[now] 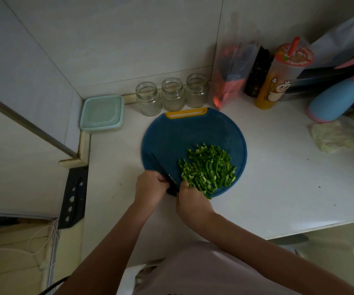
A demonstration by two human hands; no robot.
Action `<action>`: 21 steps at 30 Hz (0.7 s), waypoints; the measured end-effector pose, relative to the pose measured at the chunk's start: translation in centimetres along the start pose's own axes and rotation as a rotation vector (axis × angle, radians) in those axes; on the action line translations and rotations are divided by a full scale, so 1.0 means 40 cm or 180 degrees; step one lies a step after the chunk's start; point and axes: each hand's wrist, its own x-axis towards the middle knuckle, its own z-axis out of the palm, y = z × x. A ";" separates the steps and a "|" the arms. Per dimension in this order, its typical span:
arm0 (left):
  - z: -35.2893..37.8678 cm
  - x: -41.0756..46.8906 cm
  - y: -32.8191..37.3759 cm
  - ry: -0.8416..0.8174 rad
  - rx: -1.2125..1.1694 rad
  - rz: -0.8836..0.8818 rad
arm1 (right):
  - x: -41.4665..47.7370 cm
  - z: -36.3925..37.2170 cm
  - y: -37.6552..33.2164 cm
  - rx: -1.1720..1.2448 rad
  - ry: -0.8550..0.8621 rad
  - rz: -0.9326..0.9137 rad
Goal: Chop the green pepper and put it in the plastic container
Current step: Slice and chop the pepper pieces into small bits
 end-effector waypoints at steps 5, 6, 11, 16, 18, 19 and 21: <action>0.002 0.004 -0.001 -0.0082 0.0173 0.0011 | 0.023 -0.016 -0.006 -0.0030 0.0005 0.0055; 0.004 0.004 -0.005 -0.0049 0.0069 -0.0015 | 0.029 -0.027 0.004 0.0081 0.0010 0.0071; 0.027 0.008 0.013 -0.0145 -0.1362 -0.0479 | 0.020 -0.098 0.046 0.0442 0.0214 -0.0140; -0.004 0.025 0.067 0.0041 -0.0373 0.0043 | 0.005 -0.199 0.071 0.0048 0.0625 -0.0314; -0.039 0.019 0.094 0.0468 0.0222 0.0511 | -0.009 -0.241 0.092 -0.0493 0.0755 -0.0397; -0.054 0.007 0.112 0.0703 0.0289 0.0756 | -0.017 -0.260 0.105 -0.0798 0.0791 -0.0450; -0.074 -0.016 0.154 0.1043 0.0255 0.1341 | -0.032 -0.291 0.129 -0.1256 0.0827 -0.0544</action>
